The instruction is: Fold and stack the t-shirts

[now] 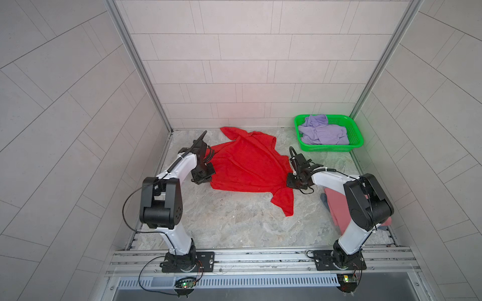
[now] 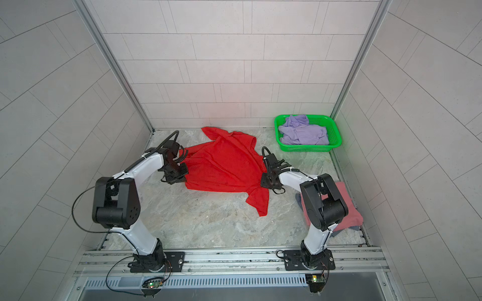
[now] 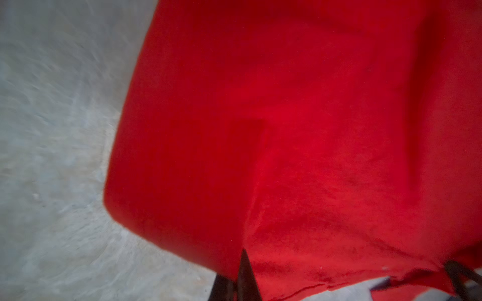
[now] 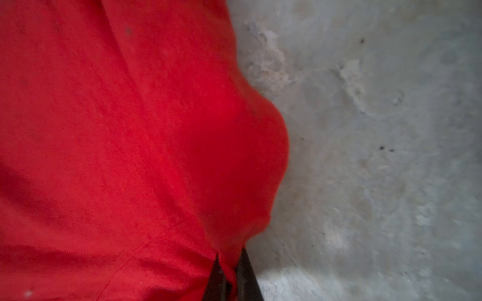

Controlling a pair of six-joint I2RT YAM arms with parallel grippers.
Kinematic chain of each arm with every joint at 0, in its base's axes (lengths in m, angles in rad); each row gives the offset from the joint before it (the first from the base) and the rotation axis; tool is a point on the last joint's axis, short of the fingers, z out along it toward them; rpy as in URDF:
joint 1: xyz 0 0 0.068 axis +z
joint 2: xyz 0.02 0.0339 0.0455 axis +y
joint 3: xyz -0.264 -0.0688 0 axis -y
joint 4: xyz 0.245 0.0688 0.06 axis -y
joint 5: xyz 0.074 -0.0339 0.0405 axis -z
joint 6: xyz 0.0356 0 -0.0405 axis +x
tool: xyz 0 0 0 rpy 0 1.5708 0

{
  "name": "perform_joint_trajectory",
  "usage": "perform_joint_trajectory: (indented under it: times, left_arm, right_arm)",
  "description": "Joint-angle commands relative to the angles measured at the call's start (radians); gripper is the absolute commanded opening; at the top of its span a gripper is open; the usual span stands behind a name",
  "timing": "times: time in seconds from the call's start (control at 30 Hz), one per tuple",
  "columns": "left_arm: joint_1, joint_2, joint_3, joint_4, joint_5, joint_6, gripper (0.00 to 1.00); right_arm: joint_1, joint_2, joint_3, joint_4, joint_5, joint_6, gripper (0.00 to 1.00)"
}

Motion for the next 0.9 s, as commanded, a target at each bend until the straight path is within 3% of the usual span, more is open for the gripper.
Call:
perform_joint_trajectory:
  times: [0.0, 0.03, 0.1, 0.13, 0.27, 0.37, 0.47, 0.63, 0.87]
  left_arm:
    - [-0.042, 0.008, 0.182, -0.159, 0.033, 0.067, 0.0]
    - [-0.07, 0.044, 0.247, -0.161, 0.056, 0.069, 0.12]
    - [-0.12, 0.157, 0.393, -0.16, 0.073, 0.079, 0.53]
    - [-0.139, 0.233, 0.488, -0.174, 0.073, 0.086, 0.61]
    - [-0.14, 0.469, 0.857, -0.266, 0.016, 0.088, 0.64]
    - [-0.125, 0.49, 0.925, -0.301, -0.049, 0.104, 0.64]
    - [-0.101, 0.394, 0.743, -0.236, -0.064, 0.108, 0.65]
    - [-0.025, 0.238, 0.334, -0.011, 0.078, 0.034, 0.63]
    - [-0.018, 0.294, 0.229, 0.124, 0.162, -0.083, 0.59]
  right_arm:
    - [-0.02, -0.056, -0.009, -0.069, 0.02, -0.028, 0.07]
    - [-0.031, -0.058, -0.01, -0.07, 0.025, -0.024, 0.07]
    - [-0.058, -0.048, -0.004, -0.067, 0.02, -0.018, 0.08]
    - [-0.073, -0.041, 0.001, -0.066, 0.014, -0.013, 0.09]
    - [-0.109, -0.022, 0.021, -0.047, -0.016, -0.012, 0.1]
    - [-0.113, -0.021, 0.039, -0.054, -0.024, -0.02, 0.16]
    - [-0.113, -0.045, 0.033, -0.056, -0.018, -0.007, 0.27]
    - [-0.113, -0.119, 0.002, -0.06, -0.018, 0.021, 0.43]
    - [-0.113, -0.232, -0.057, -0.081, -0.018, 0.027, 0.46]
